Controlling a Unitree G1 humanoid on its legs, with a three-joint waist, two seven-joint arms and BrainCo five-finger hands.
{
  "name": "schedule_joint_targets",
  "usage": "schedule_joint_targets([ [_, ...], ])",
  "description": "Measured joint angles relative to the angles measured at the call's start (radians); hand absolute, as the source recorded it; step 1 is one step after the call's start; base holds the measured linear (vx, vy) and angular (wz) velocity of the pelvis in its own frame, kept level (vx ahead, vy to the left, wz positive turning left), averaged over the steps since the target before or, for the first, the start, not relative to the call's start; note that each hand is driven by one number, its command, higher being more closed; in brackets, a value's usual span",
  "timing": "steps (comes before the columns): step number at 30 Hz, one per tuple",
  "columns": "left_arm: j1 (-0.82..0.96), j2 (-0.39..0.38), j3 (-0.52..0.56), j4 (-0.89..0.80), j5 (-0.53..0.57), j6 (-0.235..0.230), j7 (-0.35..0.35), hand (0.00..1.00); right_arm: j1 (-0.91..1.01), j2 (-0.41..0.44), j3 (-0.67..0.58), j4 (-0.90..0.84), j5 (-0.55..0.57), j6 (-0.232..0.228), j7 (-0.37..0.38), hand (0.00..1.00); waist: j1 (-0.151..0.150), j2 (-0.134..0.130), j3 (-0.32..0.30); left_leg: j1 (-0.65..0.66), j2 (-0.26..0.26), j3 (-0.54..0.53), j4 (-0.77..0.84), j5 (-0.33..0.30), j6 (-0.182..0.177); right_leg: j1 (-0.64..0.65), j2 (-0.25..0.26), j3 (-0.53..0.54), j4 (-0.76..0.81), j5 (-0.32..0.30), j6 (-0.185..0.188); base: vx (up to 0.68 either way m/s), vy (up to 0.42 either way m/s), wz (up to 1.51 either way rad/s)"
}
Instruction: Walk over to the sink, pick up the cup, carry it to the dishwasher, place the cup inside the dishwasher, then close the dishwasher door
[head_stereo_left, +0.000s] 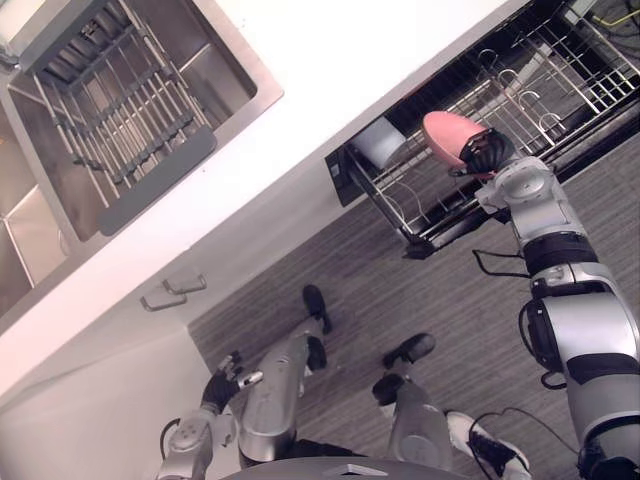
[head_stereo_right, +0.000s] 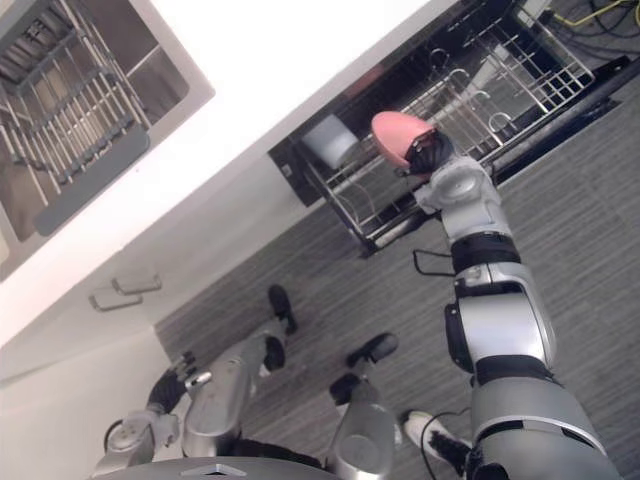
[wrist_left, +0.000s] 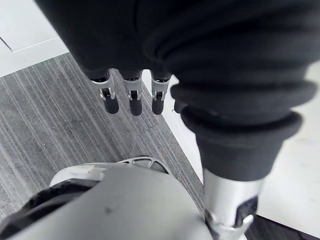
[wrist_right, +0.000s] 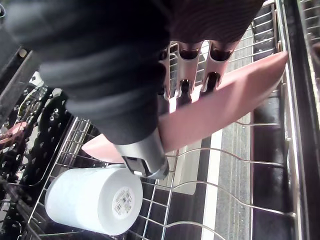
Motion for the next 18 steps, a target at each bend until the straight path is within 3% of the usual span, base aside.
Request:
schedule_joint_targets([
  [2,-0.002,0.0,-0.016,0.0,-0.016,0.0,-0.002,0.0,-0.019,-0.009,-0.001,0.002,0.017,0.016,-0.001,0.0,0.002,0.0,0.0,0.0,-0.012,-0.01,-0.027,0.028,-0.002,-0.019,-0.015,0.0,0.024,-0.009,-0.003,-0.04,0.099,0.04],
  [8,-0.002,-0.002,-0.021,0.001,-0.016,-0.001,-0.012,0.0,-0.027,-0.008,-0.003,0.0,0.114,0.028,-0.01,0.0,0.002,0.003,-0.002,0.002,-0.016,-0.034,-0.038,0.032,-0.007,-0.034,-0.03,0.002,0.063,-0.024,-0.009,-0.04,0.066,0.01],
  [15,-0.002,-0.002,-0.023,0.001,-0.023,-0.002,-0.012,0.0,-0.034,-0.008,-0.093,-0.13,0.247,-0.06,-0.062,0.0,-0.005,0.004,-0.003,0.014,-0.021,-0.033,-0.057,0.03,-0.01,-0.053,-0.047,0.022,0.099,-0.032,-0.006,-0.03,0.029,-0.05],
  [18,-0.001,-0.002,-0.023,0.001,-0.029,-0.002,-0.011,0.0,-0.035,-0.007,-0.158,-0.213,0.333,-0.068,-0.111,0.0,-0.014,0.004,-0.003,0.029,-0.021,-0.029,-0.057,0.027,-0.014,-0.048,-0.054,0.03,0.111,-0.03,-0.009,-0.02,0.013,-0.05],
])
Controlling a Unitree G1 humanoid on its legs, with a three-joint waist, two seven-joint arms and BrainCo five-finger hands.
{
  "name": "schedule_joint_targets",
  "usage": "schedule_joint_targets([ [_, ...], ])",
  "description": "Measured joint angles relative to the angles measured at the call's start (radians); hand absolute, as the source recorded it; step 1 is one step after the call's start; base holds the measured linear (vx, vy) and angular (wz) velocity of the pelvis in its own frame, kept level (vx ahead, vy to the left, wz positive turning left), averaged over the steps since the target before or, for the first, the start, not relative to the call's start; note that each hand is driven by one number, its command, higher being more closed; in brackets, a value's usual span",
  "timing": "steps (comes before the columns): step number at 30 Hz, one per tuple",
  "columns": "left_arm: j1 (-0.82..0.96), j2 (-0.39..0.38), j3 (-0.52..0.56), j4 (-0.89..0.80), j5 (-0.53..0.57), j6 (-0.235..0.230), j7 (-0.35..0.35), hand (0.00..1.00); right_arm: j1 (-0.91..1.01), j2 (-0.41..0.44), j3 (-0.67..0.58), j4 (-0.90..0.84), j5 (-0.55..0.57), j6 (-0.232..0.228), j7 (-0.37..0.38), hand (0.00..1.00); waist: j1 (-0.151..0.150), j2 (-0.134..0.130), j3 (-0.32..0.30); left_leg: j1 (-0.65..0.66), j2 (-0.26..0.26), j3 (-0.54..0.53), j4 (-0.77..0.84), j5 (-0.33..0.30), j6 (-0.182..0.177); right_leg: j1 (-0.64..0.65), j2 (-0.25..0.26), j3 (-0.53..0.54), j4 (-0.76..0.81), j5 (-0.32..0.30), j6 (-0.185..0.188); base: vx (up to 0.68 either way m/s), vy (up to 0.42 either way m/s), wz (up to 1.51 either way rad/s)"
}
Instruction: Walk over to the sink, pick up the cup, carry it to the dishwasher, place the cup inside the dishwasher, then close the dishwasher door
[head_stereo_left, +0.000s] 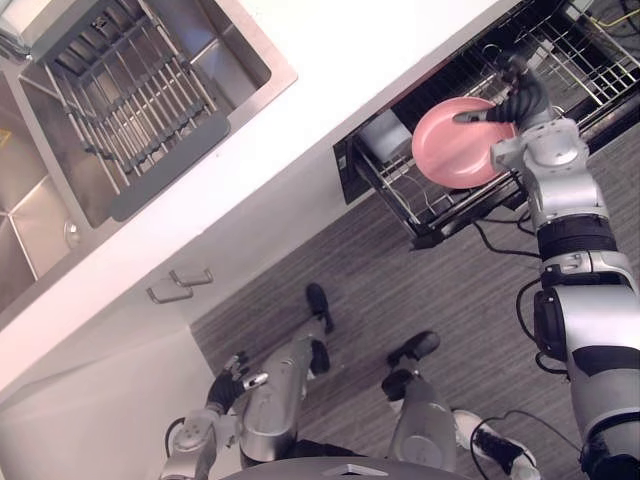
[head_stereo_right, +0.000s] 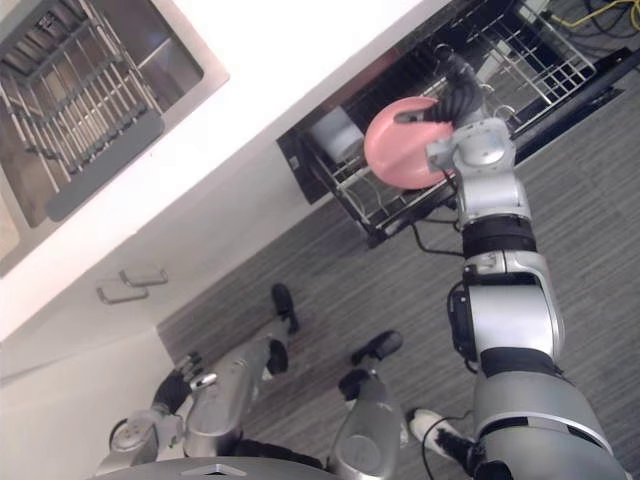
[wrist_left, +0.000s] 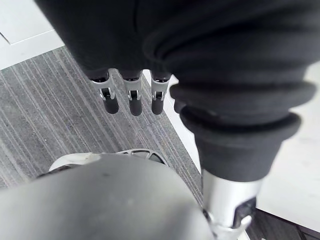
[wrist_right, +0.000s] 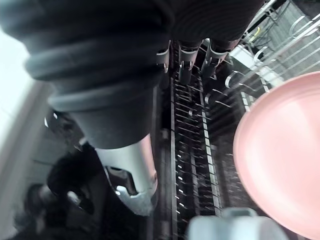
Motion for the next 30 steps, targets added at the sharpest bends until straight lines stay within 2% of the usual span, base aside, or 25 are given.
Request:
schedule_joint_targets([
  [3,0.0,0.0,0.005,0.001,-0.01,-0.002,0.0,0.0,0.016,-0.001,-0.098,-0.09,0.053,-0.005,-0.063,0.0,-0.02,0.0,0.0,0.015,0.0,0.004,-0.001,-0.002,0.001,0.011,-0.001,0.006,0.005,0.0,0.001,-0.01,0.0,-0.03],
  [6,0.012,0.0,0.013,0.006,-0.02,-0.005,0.0,0.0,0.105,-0.002,-0.225,-0.205,0.113,-0.017,-0.161,0.0,-0.046,-0.002,0.001,0.044,0.001,0.024,0.0,-0.017,0.008,0.028,-0.002,0.025,0.008,-0.002,0.006,0.0,-0.001,-0.14],
  [8,0.033,0.0,0.025,0.011,-0.028,-0.022,-0.001,0.0,0.222,-0.001,-0.327,-0.281,0.134,-0.029,-0.243,0.0,-0.077,-0.011,-0.002,0.05,0.002,0.034,0.004,-0.026,0.008,0.03,-0.002,0.037,0.008,0.002,0.01,0.02,-0.012,-0.16],
  [9,0.036,-0.001,0.032,0.015,-0.029,-0.025,-0.001,0.0,0.259,-0.001,-0.357,-0.299,0.149,-0.03,-0.26,1.0,-0.082,-0.014,-0.002,0.051,0.003,0.039,0.005,-0.028,0.009,0.028,-0.002,0.043,0.008,0.003,0.009,0.03,-0.016,-0.19],
  [11,0.04,-0.002,0.053,0.048,-0.039,-0.032,0.0,0.0,0.413,0.02,-0.467,-0.345,0.227,-0.024,-0.332,1.0,-0.102,-0.026,-0.002,0.061,0.006,0.061,0.01,-0.038,0.01,0.026,-0.001,0.064,0.008,0.003,0.009,0.03,-0.019,-0.25],
  [12,0.045,-0.002,0.056,0.051,-0.046,-0.034,0.0,0.0,0.444,0.035,-0.495,-0.348,0.248,-0.019,-0.346,1.0,-0.109,-0.031,-0.002,0.065,0.007,0.066,0.011,-0.04,0.01,0.025,-0.001,0.071,0.008,0.003,0.009,0.04,-0.024,-0.27],
  [13,0.056,-0.002,0.058,0.058,-0.053,-0.042,0.0,0.0,0.504,0.072,-0.537,-0.347,0.298,-0.008,-0.373,1.0,-0.122,-0.043,-0.005,0.064,0.011,0.078,0.018,-0.047,0.008,0.02,0.0,0.08,0.008,0.002,0.01,0.03,-0.022,-0.23],
  [14,0.059,-0.002,0.058,0.059,-0.059,-0.043,0.0,0.0,0.538,0.093,-0.557,-0.347,0.32,-0.006,-0.378,1.0,-0.127,-0.049,-0.007,0.064,0.014,0.081,0.021,-0.05,0.005,0.016,0.001,0.085,0.009,0.002,0.009,0.04,-0.031,-0.25],
  [16,0.058,-0.001,0.076,0.068,-0.067,-0.053,-0.001,0.0,0.674,0.187,-0.597,-0.343,0.453,-0.007,-0.377,1.0,-0.15,-0.062,-0.006,0.064,0.02,0.086,0.023,-0.053,0.005,0.008,0.003,0.093,0.021,-0.006,0.007,0.04,-0.037,-0.12],
  [17,0.058,-0.001,0.08,0.07,-0.069,-0.058,-0.001,0.0,0.705,0.211,-0.596,-0.342,0.483,-0.007,-0.376,1.0,-0.153,-0.064,-0.006,0.064,0.022,0.087,0.023,-0.054,0.004,0.005,0.003,0.095,0.025,-0.011,0.007,0.03,-0.032,-0.09],
  [19,0.058,-0.003,0.085,0.071,-0.08,-0.068,-0.001,0.0,0.793,0.315,-0.573,-0.338,0.595,-0.006,-0.333,1.0,-0.158,-0.067,-0.006,0.063,0.026,0.093,0.023,-0.055,0.002,-0.006,0.002,0.102,0.044,-0.026,0.006,0.02,-0.024,-0.07],
  [21,0.058,-0.003,0.085,0.071,-0.082,-0.068,-0.001,0.0,0.826,0.362,-0.532,-0.336,0.641,-0.007,-0.297,1.0,-0.157,-0.067,-0.006,0.063,0.029,0.089,0.024,-0.056,0.0,-0.006,0.001,0.099,0.055,-0.036,0.005,0.01,-0.018,0.07],
  [22,0.057,-0.003,0.085,0.071,-0.081,-0.069,0.0,0.0,0.824,0.391,-0.479,-0.321,0.655,-0.007,-0.245,1.0,-0.154,-0.067,-0.006,0.06,0.029,0.081,0.026,-0.057,-0.002,-0.006,-0.003,0.091,0.068,-0.047,0.009,0.01,-0.009,0.15],
  [24,0.053,-0.003,0.084,0.071,-0.079,-0.069,0.001,0.0,0.798,0.394,-0.429,-0.281,0.655,-0.006,-0.197,1.0,-0.143,-0.067,-0.006,0.054,0.029,0.075,0.03,-0.059,-0.003,-0.007,-0.009,0.08,0.081,-0.054,0.008,0.01,0.003,0.19],
  [26,0.037,-0.003,0.083,0.069,-0.076,-0.069,0.005,0.0,0.725,0.39,-0.38,-0.197,0.654,-0.007,-0.115,1.0,-0.113,-0.067,-0.006,0.037,0.029,0.056,0.037,-0.06,-0.002,-0.016,-0.015,0.068,0.098,-0.061,0.005,0.01,0.012,0.21],
  [28,0.031,-0.003,0.08,0.059,-0.076,-0.073,0.02,0.0,0.656,0.389,-0.34,-0.147,0.654,-0.01,-0.062,1.0,-0.098,-0.067,-0.007,0.02,0.024,0.045,0.037,-0.052,0.003,-0.024,-0.022,0.05,0.108,-0.064,0.004,0.02,0.013,0.24],
  [30,0.029,-0.002,0.074,0.043,-0.08,-0.074,0.027,0.0,0.586,0.384,-0.302,-0.1,0.652,-0.011,-0.035,1.0,-0.088,-0.067,-0.007,0.009,0.017,0.024,0.037,-0.047,0.006,-0.027,-0.032,0.032,0.122,-0.067,0.006,0.03,0.017,0.31],
])
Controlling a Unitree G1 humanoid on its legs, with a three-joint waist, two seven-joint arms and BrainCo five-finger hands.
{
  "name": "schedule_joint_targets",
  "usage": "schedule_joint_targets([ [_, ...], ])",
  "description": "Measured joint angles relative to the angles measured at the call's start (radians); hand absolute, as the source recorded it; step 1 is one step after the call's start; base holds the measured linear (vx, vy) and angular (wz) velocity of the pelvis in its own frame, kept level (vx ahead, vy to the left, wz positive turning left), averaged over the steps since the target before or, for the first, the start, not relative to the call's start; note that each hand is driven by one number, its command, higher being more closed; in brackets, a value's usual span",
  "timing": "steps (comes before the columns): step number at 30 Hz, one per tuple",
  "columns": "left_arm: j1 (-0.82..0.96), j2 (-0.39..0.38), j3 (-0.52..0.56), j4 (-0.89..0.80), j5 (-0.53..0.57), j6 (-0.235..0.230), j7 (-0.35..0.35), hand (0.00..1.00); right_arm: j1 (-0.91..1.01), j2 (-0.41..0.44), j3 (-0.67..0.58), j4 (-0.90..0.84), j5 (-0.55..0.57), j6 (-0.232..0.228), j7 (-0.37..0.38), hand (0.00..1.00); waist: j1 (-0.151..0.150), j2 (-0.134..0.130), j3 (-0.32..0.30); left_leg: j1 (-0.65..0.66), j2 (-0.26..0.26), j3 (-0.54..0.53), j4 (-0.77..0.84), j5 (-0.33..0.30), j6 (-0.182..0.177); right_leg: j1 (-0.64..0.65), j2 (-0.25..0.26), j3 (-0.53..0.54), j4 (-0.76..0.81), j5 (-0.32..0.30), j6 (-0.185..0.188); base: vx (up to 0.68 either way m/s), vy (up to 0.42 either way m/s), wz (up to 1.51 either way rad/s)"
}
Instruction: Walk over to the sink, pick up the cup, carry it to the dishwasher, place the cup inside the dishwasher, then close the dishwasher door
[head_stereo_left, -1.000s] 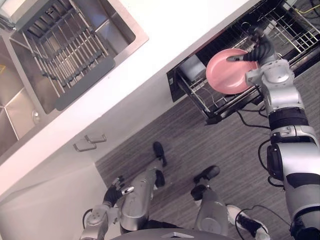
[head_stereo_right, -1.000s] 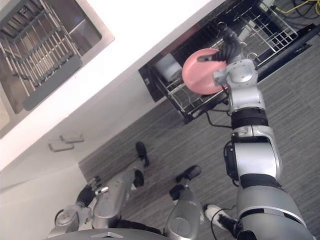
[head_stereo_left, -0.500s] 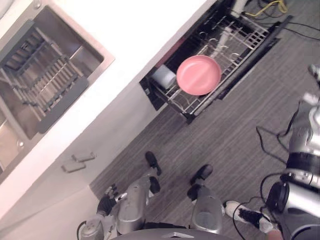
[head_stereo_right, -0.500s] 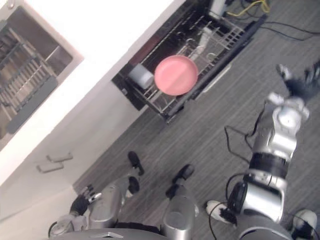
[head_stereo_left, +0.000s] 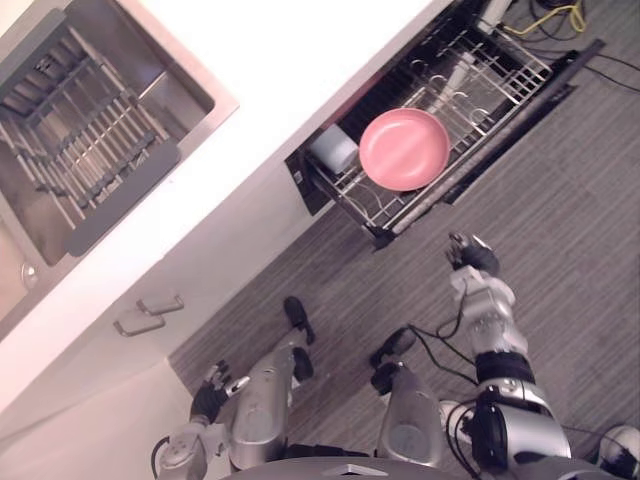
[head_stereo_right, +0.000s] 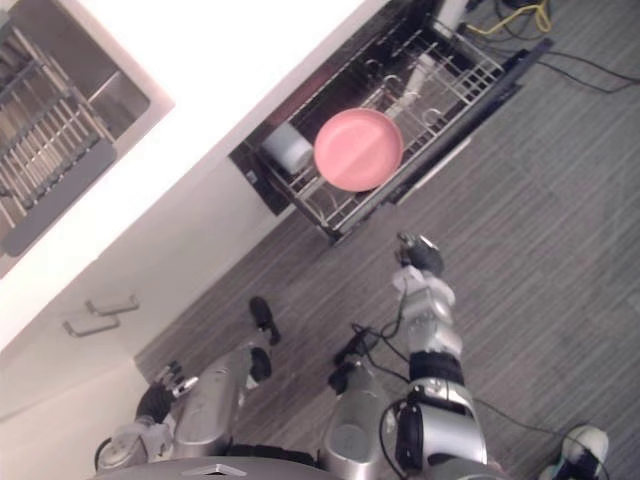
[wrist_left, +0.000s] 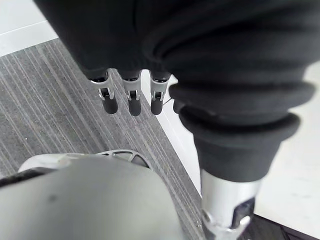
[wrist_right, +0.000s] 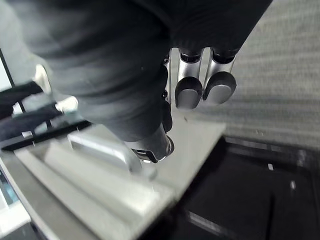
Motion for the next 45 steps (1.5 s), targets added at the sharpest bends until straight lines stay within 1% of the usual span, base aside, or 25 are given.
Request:
schedule_joint_targets([
  [1,-0.004,0.001,-0.011,-0.012,-0.005,-0.002,0.005,0.0,-0.048,-0.005,0.012,0.027,-0.016,-0.001,0.012,1.0,0.009,0.001,-0.001,-0.004,-0.007,-0.007,0.0,0.003,0.003,0.002,-0.01,-0.012,0.011,-0.006,0.004,0.03,0.029,0.29],
  [2,-0.008,0.003,-0.024,-0.026,-0.008,-0.003,0.01,0.0,-0.094,-0.02,0.021,0.067,-0.037,-0.003,-0.006,1.0,0.024,0.002,-0.001,-0.007,-0.014,-0.016,0.001,0.004,0.004,0.003,-0.017,-0.017,0.017,-0.007,0.004,0.03,0.033,0.28],
  [6,-0.016,0.001,-0.052,-0.081,-0.042,-0.005,0.014,0.0,-0.153,-0.098,0.026,0.148,-0.078,0.004,-0.019,1.0,0.036,0.01,-0.002,-0.034,-0.034,-0.053,0.002,0.013,0.011,0.002,-0.038,-0.058,0.033,-0.01,0.008,0.01,0.039,0.32],
  [7,-0.022,-0.008,-0.08,-0.105,-0.048,-0.005,0.013,0.0,-0.175,-0.121,0.031,0.169,-0.094,0.019,-0.028,1.0,0.04,0.015,0.0,-0.035,-0.041,-0.058,0.002,0.017,0.007,0.003,-0.049,-0.063,0.043,-0.013,0.011,-0.02,0.048,0.18],
  [9,-0.031,-0.031,-0.129,-0.127,-0.062,-0.004,0.01,0.0,-0.219,-0.155,0.04,0.208,-0.117,0.037,-0.041,1.0,0.046,0.036,-0.001,-0.037,-0.05,-0.067,0.001,0.019,0.005,0.003,-0.06,-0.069,0.056,-0.017,0.013,-0.04,0.05,0.17],
  [12,-0.033,-0.041,-0.194,-0.164,-0.088,-0.003,0.004,0.0,-0.307,-0.223,0.078,0.261,-0.155,0.06,-0.072,1.0,0.054,0.094,-0.013,-0.066,-0.06,-0.097,-0.001,0.02,0.004,-0.017,-0.084,-0.096,0.099,-0.043,0.012,-0.06,0.023,0.26],
  [13,-0.033,-0.047,-0.205,-0.164,-0.095,-0.002,0.003,0.0,-0.352,-0.239,0.088,0.29,-0.178,0.072,-0.089,1.0,0.064,0.106,-0.021,-0.079,-0.062,-0.105,-0.003,0.024,-0.001,-0.032,-0.093,-0.101,0.118,-0.049,0.007,-0.05,0.009,0.22],
  [14,-0.034,-0.048,-0.207,-0.165,-0.105,-0.002,0.001,0.0,-0.375,-0.248,0.1,0.309,-0.189,0.073,-0.098,1.0,0.073,0.11,-0.024,-0.082,-0.062,-0.107,-0.004,0.027,-0.005,-0.037,-0.096,-0.103,0.127,-0.051,0.004,-0.03,-0.013,0.14],
  [16,-0.034,-0.047,-0.228,-0.169,-0.105,-0.003,-0.007,0.0,-0.445,-0.283,0.147,0.354,-0.277,0.087,-0.127,1.0,0.108,0.118,-0.03,-0.086,-0.063,-0.111,-0.009,0.035,-0.013,-0.046,-0.108,-0.107,0.156,-0.061,-0.007,-0.01,-0.039,0.1],
  [17,-0.034,-0.047,-0.232,-0.169,-0.105,-0.002,-0.007,0.0,-0.47,-0.288,0.161,0.371,-0.305,0.088,-0.141,1.0,0.113,0.121,-0.032,-0.086,-0.064,-0.113,-0.014,0.041,-0.011,-0.047,-0.111,-0.112,0.165,-0.066,-0.009,0.0,-0.055,0.15],
  [19,-0.036,-0.043,-0.263,-0.173,-0.106,-0.002,-0.009,0.0,-0.546,-0.32,0.24,0.403,-0.442,0.088,-0.155,1.0,0.135,0.131,-0.04,-0.091,-0.066,-0.129,-0.027,0.054,-0.012,-0.051,-0.117,-0.127,0.186,-0.081,-0.012,0.02,-0.067,0.18],
  [20,-0.037,-0.04,-0.269,-0.174,-0.107,-0.002,-0.01,0.0,-0.571,-0.327,0.265,0.423,-0.475,0.092,-0.16,1.0,0.14,0.134,-0.042,-0.094,-0.066,-0.132,-0.028,0.055,-0.014,-0.053,-0.117,-0.13,0.191,-0.085,-0.013,0.04,-0.099,0.17],
  [22,-0.042,-0.038,-0.298,-0.177,-0.117,0.001,-0.016,0.0,-0.617,-0.352,0.309,0.442,-0.555,0.095,-0.181,1.0,0.167,0.147,-0.052,-0.112,-0.066,-0.138,-0.036,0.066,-0.017,-0.069,-0.124,-0.145,0.212,-0.1,-0.015,0.06,-0.101,0.19],
  [24,-0.043,-0.036,-0.303,-0.183,-0.125,0.007,-0.026,0.0,-0.651,-0.356,0.341,0.443,-0.617,0.094,-0.184,1.0,0.178,0.149,-0.053,-0.124,-0.066,-0.142,-0.037,0.081,0.002,-0.08,-0.132,-0.152,0.234,-0.113,-0.011,0.09,-0.093,0.13],
  [25,-0.042,-0.036,-0.304,-0.193,-0.125,0.009,-0.034,0.0,-0.665,-0.356,0.37,0.443,-0.68,0.091,-0.184,1.0,0.183,0.149,-0.053,-0.123,-0.068,-0.143,-0.036,0.09,0.015,-0.08,-0.138,-0.153,0.247,-0.124,-0.007,0.13,-0.106,0.09],
  [27,-0.042,-0.036,-0.309,-0.205,-0.125,0.007,-0.047,0.0,-0.689,-0.361,0.417,0.443,-0.734,0.076,-0.183,1.0,0.186,0.149,-0.053,-0.12,-0.071,-0.143,-0.029,0.094,0.021,-0.075,-0.146,-0.154,0.26,-0.139,-0.005,0.15,-0.122,0.09],
  [28,-0.042,-0.035,-0.31,-0.206,-0.125,0.007,-0.057,0.0,-0.717,-0.364,0.451,0.442,-0.748,0.029,-0.18,0.0,0.184,0.149,-0.053,-0.12,-0.072,-0.142,-0.02,0.094,0.022,-0.07,-0.149,-0.155,0.263,-0.146,-0.002,0.14,-0.118,0.08],
  [31,-0.039,-0.031,-0.311,-0.206,-0.128,0.006,-0.075,0.0,-0.721,-0.366,0.503,0.47,-0.775,0.011,-0.165,0.0,0.161,0.149,-0.053,-0.114,-0.07,-0.142,0.006,0.092,0.025,-0.041,-0.148,-0.171,0.265,-0.166,0.001,0.12,-0.132,0.1],
  [34,-0.039,-0.028,-0.311,-0.205,-0.144,0.005,-0.084,0.0,-0.721,-0.388,0.507,0.47,-0.782,-0.05,-0.16,0.0,0.156,0.149,-0.053,-0.105,-0.056,-0.139,0.008,0.089,0.029,-0.034,-0.136,-0.17,0.272,-0.184,-0.003,0.04,-0.107,-0.02],
  [35,-0.039,-0.027,-0.311,-0.204,-0.144,0.005,-0.087,0.0,-0.721,-0.395,0.509,0.47,-0.782,-0.059,-0.16,0.0,0.154,0.149,-0.053,-0.101,-0.054,-0.138,0.008,0.089,0.028,-0.029,-0.135,-0.172,0.271,-0.187,-0.003,0.02,-0.117,0.01],
  [37,-0.035,-0.023,-0.31,-0.202,-0.144,0.003,-0.102,0.0,-0.722,-0.423,0.525,0.453,-0.783,-0.135,-0.158,0.0,0.147,0.149,-0.053,-0.081,-0.041,-0.136,0.01,0.078,0.017,-0.009,-0.124,-0.174,0.276,-0.204,-0.004,0.0,-0.111,-0.01],
  [39,-0.031,-0.02,-0.307,-0.202,-0.145,-0.002,-0.113,0.0,-0.723,-0.433,0.53,0.415,-0.772,-0.153,-0.151,0.0,0.141,0.149,-0.053,-0.077,-0.029,-0.131,0.011,0.074,0.013,-0.007,-0.114,-0.174,0.276,-0.21,-0.008,-0.01,-0.114,-0.06],
  [42,-0.025,-0.018,-0.293,-0.2,-0.184,-0.002,-0.135,0.0,-0.664,-0.428,0.446,0.29,-0.733,-0.179,-0.109,0.0,0.129,0.148,-0.053,-0.057,-0.014,-0.108,0.01,0.067,0.003,0.007,-0.097,-0.166,0.269,-0.215,-0.011,0.0,-0.124,-0.08],
  [44,-0.019,-0.018,-0.271,-0.2,-0.205,-0.001,-0.15,0.0,-0.558,-0.408,0.361,0.184,-0.68,-0.193,-0.079,0.0,0.118,0.146,-0.051,-0.032,-0.008,-0.104,0.009,0.063,-0.002,0.039,-0.081,-0.168,0.248,-0.214,-0.008,0.01,-0.11,-0.03],
  [45,-0.007,-0.017,-0.244,-0.198,-0.214,-0.002,-0.158,0.0,-0.476,-0.375,0.312,0.115,-0.641,-0.207,-0.061,0.0,0.104,0.14,-0.046,-0.014,-0.001,-0.099,0.008,0.055,-0.012,0.058,-0.067,-0.169,0.234,-0.212,-0.006,0.01,-0.09,-0.06],
])
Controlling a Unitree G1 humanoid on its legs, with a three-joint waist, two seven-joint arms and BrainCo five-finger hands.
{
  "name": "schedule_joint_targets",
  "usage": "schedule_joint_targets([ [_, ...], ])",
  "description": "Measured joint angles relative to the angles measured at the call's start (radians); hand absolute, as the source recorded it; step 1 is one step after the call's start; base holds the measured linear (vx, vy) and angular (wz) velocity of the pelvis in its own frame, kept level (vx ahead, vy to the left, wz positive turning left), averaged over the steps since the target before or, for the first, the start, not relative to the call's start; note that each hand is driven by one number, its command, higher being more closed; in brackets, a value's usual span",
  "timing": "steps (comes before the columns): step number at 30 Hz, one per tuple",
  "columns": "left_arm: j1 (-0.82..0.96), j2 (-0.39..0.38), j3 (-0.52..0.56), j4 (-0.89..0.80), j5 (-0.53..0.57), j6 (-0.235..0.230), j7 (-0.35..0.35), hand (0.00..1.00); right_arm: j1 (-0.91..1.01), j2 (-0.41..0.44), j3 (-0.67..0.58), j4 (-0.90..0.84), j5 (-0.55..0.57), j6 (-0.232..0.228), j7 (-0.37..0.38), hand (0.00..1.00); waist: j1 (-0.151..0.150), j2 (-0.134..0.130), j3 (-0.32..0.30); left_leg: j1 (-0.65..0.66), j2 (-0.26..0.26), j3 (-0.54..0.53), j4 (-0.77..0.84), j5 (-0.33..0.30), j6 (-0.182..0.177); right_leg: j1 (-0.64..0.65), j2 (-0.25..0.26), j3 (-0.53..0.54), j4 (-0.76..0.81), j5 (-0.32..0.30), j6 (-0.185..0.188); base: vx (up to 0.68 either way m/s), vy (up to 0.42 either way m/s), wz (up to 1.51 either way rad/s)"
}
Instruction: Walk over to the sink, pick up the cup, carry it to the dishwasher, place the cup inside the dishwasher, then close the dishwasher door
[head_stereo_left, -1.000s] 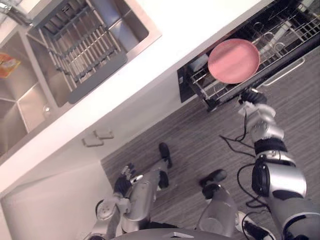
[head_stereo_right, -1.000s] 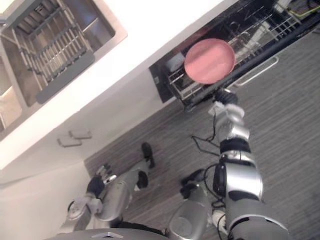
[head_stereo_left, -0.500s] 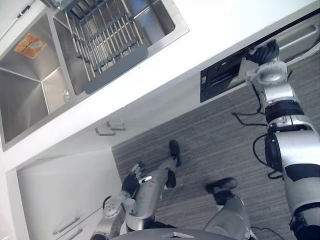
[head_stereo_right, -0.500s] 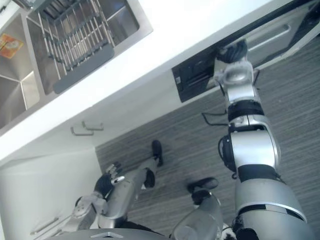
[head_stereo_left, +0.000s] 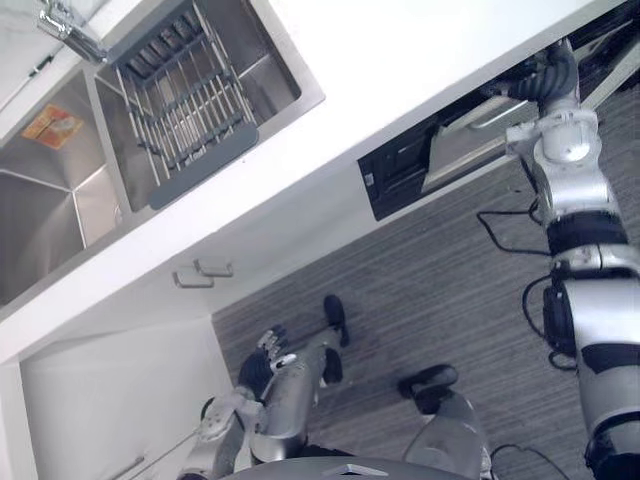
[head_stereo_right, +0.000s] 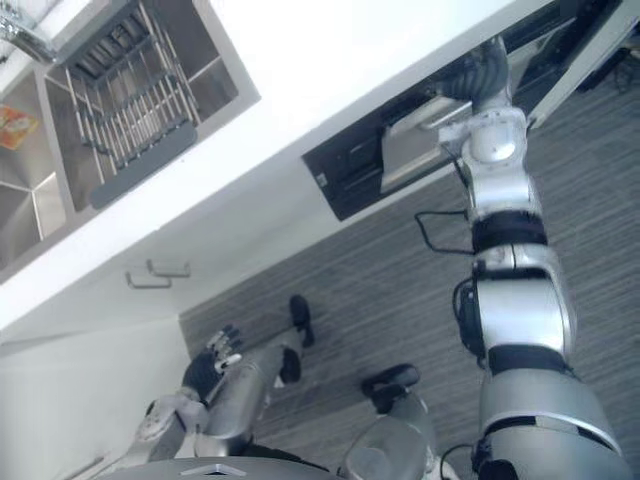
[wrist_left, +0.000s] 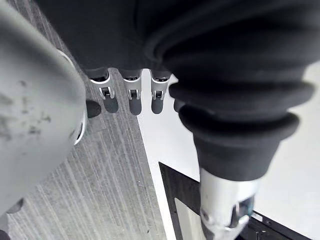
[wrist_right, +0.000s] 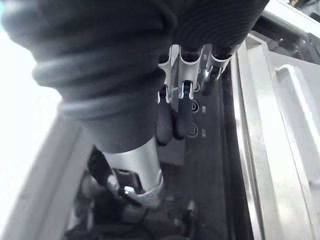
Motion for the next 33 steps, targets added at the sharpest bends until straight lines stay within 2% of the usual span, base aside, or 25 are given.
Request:
schedule_joint_targets([
  [2,0.012,0.001,0.047,0.014,-0.008,-0.001,-0.005,0.0,0.144,0.069,-0.082,-0.11,0.066,-0.031,0.033,0.0,-0.02,-0.014,0.01,0.019,0.011,0.019,-0.002,-0.007,-0.006,0.023,0.023,0.004,-0.029,0.006,0.004,0.01,-0.077,-0.08],
  [4,0.022,0.002,0.114,0.047,-0.008,-0.005,-0.025,0.0,0.352,0.173,-0.154,-0.195,0.103,-0.057,0.054,0.0,-0.043,-0.044,0.032,0.048,0.026,0.05,-0.006,-0.015,-0.015,0.053,0.054,0.01,-0.073,0.017,0.006,0.02,-0.085,-0.16],
  [5,0.028,0.002,0.129,0.053,-0.007,-0.006,-0.028,0.0,0.403,0.201,-0.168,-0.206,0.105,-0.06,0.056,0.0,-0.048,-0.051,0.037,0.055,0.031,0.056,-0.008,-0.021,-0.02,0.058,0.062,0.014,-0.085,0.02,0.007,0.01,-0.067,-0.2],
  [8,0.041,-0.003,0.212,0.103,-0.003,-0.019,-0.034,0.0,0.662,0.35,-0.219,-0.198,0.179,-0.06,0.092,0.0,-0.08,-0.102,0.034,0.08,0.037,0.096,-0.029,-0.024,-0.022,0.079,0.094,0.026,-0.146,0.048,0.008,0.05,-0.05,-0.2],
  [9,0.044,-0.004,0.228,0.11,-0.003,-0.025,-0.034,0.0,0.707,0.377,-0.222,-0.193,0.187,-0.059,0.096,0.0,-0.084,-0.113,0.032,0.091,0.036,0.106,-0.036,-0.024,-0.022,0.087,0.098,0.029,-0.157,0.052,0.009,0.07,-0.027,-0.23],
  [11,0.05,-0.005,0.303,0.146,0.025,-0.036,-0.029,0.0,0.841,0.478,-0.251,-0.116,0.235,-0.062,0.134,0.0,-0.105,-0.169,0.004,0.13,0.031,0.144,-0.047,-0.028,-0.029,0.124,0.12,0.044,-0.216,0.075,0.014,0.07,-0.019,-0.23],
  [12,0.05,-0.003,0.317,0.158,0.032,-0.037,-0.025,0.0,0.861,0.498,-0.26,-0.076,0.244,-0.063,0.137,0.0,-0.11,-0.182,-0.005,0.144,0.031,0.154,-0.048,-0.032,-0.033,0.142,0.129,0.045,-0.235,0.082,0.015,0.05,-0.007,-0.13],
  [13,0.05,-0.003,0.346,0.183,0.045,-0.039,-0.023,0.0,0.9,0.536,-0.285,0.013,0.257,-0.072,0.149,0.0,-0.116,-0.209,-0.028,0.171,0.029,0.168,-0.057,-0.036,-0.038,0.172,0.141,0.047,-0.271,0.095,0.018,0.03,-0.001,-0.08],
  [15,0.05,-0.003,0.384,0.224,0.076,-0.043,-0.022,0.0,0.946,0.572,-0.322,0.127,0.259,-0.086,0.169,0.0,-0.115,-0.239,-0.082,0.196,0.022,0.186,-0.086,-0.038,-0.042,0.188,0.15,0.05,-0.3,0.103,0.024,0.02,0.008,-0.08],
  [16,0.049,-0.004,0.407,0.246,0.094,-0.043,-0.021,0.0,0.959,0.586,-0.342,0.189,0.26,-0.096,0.176,0.0,-0.118,-0.253,-0.097,0.218,0.02,0.188,-0.105,-0.037,-0.043,0.205,0.154,0.05,-0.307,0.105,0.026,0.01,-0.005,-0.04],
  [20,0.045,-0.01,0.462,0.306,0.131,-0.04,0.018,0.0,0.984,0.611,-0.403,0.268,0.25,-0.093,0.211,0.0,-0.118,-0.271,-0.138,0.268,0.006,0.195,-0.136,-0.032,-0.05,0.243,0.15,0.053,-0.314,0.109,0.03,-0.03,0.006,0.01],
  [23,0.042,-0.014,0.498,0.332,0.153,-0.019,0.047,0.0,0.992,0.622,-0.452,0.281,0.211,-0.038,0.229,0.0,-0.118,-0.275,-0.163,0.3,-0.004,0.187,-0.143,-0.032,-0.05,0.284,0.147,0.044,-0.321,0.112,0.034,-0.09,0.019,0.11],
  [25,0.038,-0.016,0.519,0.358,0.187,0.012,0.057,0.0,1.005,0.62,-0.496,0.287,0.211,0.038,0.251,0.0,-0.119,-0.273,-0.188,0.316,-0.01,0.173,-0.145,-0.034,-0.048,0.313,0.147,0.025,-0.323,0.111,0.036,-0.11,0.022,0.22],
  [26,0.037,-0.019,0.53,0.365,0.194,0.018,0.058,0.0,1.009,0.619,-0.505,0.292,0.211,0.054,0.252,0.0,-0.119,-0.273,-0.196,0.317,-0.012,0.168,-0.146,-0.036,-0.046,0.317,0.146,0.019,-0.323,0.108,0.033,-0.08,0.02,0.26],
  [28,0.032,-0.022,0.542,0.386,0.218,0.053,0.057,0.0,1.024,0.613,-0.547,0.316,0.214,0.152,0.285,0.0,-0.12,-0.277,-0.224,0.317,-0.023,0.154,-0.146,-0.053,-0.042,0.322,0.134,-0.002,-0.317,0.095,0.039,-0.11,0.051,0.26],
  [30,0.023,-0.025,0.543,0.397,0.231,0.085,0.054,0.0,1.031,0.613,-0.568,0.317,0.213,0.219,0.3,0.0,-0.121,-0.284,-0.233,0.317,-0.034,0.153,-0.146,-0.061,-0.032,0.321,0.115,-0.008,-0.298,0.085,0.052,-0.06,0.072,0.16],
  [31,0.022,-0.027,0.559,0.401,0.245,0.112,0.044,0.0,1.034,0.612,-0.592,0.314,0.21,0.241,0.318,0.0,-0.126,-0.287,-0.24,0.312,-0.047,0.149,-0.146,-0.07,-0.023,0.322,0.103,-0.005,-0.285,0.075,0.056,-0.04,0.084,0.25],
  [33,0.014,-0.027,0.569,0.408,0.276,0.14,0.036,0.0,1.042,0.605,-0.609,0.312,0.207,0.253,0.331,0.0,-0.142,-0.291,-0.251,0.306,-0.062,0.12,-0.146,-0.079,-0.013,0.315,0.108,0.054,-0.271,0.04,0.024,-0.04,0.073,0.48],
])
